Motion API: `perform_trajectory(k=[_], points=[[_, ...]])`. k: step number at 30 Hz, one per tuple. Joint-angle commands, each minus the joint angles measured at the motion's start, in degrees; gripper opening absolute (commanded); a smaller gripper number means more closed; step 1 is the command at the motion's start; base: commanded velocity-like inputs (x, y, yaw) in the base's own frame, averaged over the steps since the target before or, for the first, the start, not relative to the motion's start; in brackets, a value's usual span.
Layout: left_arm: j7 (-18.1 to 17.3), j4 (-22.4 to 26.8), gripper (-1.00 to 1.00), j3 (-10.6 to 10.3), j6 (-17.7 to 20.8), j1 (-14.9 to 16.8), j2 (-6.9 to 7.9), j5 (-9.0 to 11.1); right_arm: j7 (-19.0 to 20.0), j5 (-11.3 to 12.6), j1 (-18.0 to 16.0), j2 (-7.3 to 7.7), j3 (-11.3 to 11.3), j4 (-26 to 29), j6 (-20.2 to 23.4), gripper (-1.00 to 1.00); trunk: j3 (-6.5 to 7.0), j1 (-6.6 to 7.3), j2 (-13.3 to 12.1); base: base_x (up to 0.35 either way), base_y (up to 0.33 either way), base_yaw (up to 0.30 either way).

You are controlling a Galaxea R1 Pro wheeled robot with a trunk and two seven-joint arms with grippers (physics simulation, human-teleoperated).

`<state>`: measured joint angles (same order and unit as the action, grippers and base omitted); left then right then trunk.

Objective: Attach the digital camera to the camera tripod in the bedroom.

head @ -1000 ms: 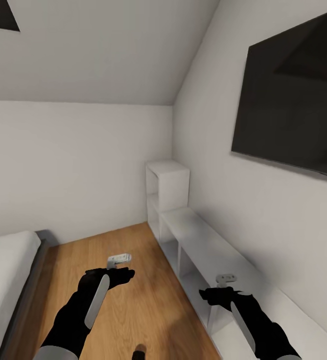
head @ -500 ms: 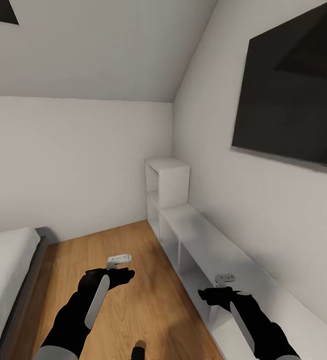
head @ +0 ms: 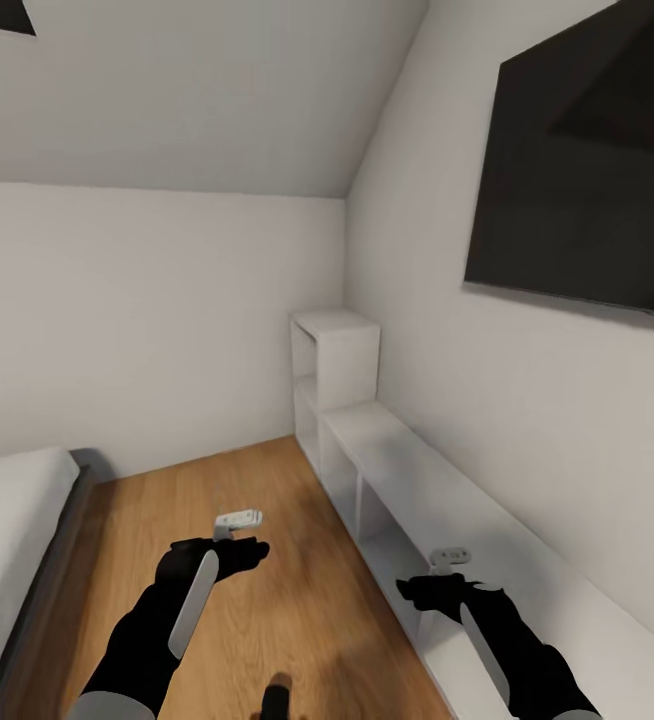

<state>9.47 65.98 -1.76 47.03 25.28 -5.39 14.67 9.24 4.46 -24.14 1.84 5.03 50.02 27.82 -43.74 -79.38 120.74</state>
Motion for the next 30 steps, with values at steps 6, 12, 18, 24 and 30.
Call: perform_trajectory(k=[6,12,18,24,30], points=[[0.2,-2.7,1.0,1.3,0.2,0.0,0.1,1.9,-0.2,0.3,0.0,-0.2,0.3,0.1,0.0,1.0,-1.14,-1.32,2.4,0.0,0.0,0.0],[0.1,-5.8,1.0,2.8,0.2,0.0,0.65,2.5,-0.3,0.1,0.0,-0.34,0.3,0.1,-0.3,1.0,-2.22,-2.63,4.9,0.0,0.0,0.0],[0.1,-7.3,1.0,3.5,0.2,0.0,2.04,2.6,-0.3,0.0,0.0,-0.4,0.2,0.1,-0.4,1.0,-3.3,-3.95,7.3,0.0,0.0,0.0],[0.5,-7.4,1.0,3.6,-0.2,0.0,2.82,2.6,-0.2,0.3,0.0,-0.39,0.2,0.1,-0.5,1.0,-4.37,-5.27,9.7,0.0,0.0,0.0],[0.7,-7.2,1.0,3.6,-0.4,0.0,2.84,2.6,-0.1,0.4,0.0,-0.31,0.2,0.1,-0.3,1.0,-5.45,-6.59,12.1,0.0,0.0,0.0]])
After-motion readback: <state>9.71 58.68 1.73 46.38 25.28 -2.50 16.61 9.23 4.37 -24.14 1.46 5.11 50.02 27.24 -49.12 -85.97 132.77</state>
